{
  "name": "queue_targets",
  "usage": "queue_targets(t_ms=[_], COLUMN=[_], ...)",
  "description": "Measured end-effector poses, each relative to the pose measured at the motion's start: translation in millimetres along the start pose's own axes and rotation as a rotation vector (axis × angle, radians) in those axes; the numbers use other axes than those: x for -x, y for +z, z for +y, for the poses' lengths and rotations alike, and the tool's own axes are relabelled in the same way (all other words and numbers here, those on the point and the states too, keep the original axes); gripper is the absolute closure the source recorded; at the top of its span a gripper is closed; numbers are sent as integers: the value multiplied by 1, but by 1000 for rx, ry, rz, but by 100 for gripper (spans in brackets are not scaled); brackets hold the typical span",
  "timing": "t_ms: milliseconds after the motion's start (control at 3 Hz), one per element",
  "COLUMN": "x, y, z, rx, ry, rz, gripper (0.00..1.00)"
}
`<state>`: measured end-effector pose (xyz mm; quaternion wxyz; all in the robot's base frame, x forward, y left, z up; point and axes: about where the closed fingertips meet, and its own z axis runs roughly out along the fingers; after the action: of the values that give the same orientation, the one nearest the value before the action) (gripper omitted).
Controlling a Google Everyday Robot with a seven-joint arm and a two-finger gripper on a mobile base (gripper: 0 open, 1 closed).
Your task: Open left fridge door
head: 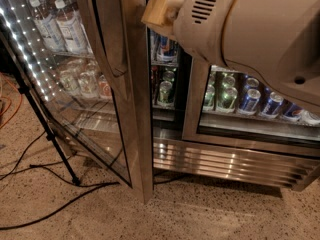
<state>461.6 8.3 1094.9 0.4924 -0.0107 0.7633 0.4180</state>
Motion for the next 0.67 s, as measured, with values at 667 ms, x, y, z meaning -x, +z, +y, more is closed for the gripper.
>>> queue_targets(t_ms=[667], x=[-3], y=[-2], z=[9], rx=[20], ry=[5], rz=[12], gripper=[100])
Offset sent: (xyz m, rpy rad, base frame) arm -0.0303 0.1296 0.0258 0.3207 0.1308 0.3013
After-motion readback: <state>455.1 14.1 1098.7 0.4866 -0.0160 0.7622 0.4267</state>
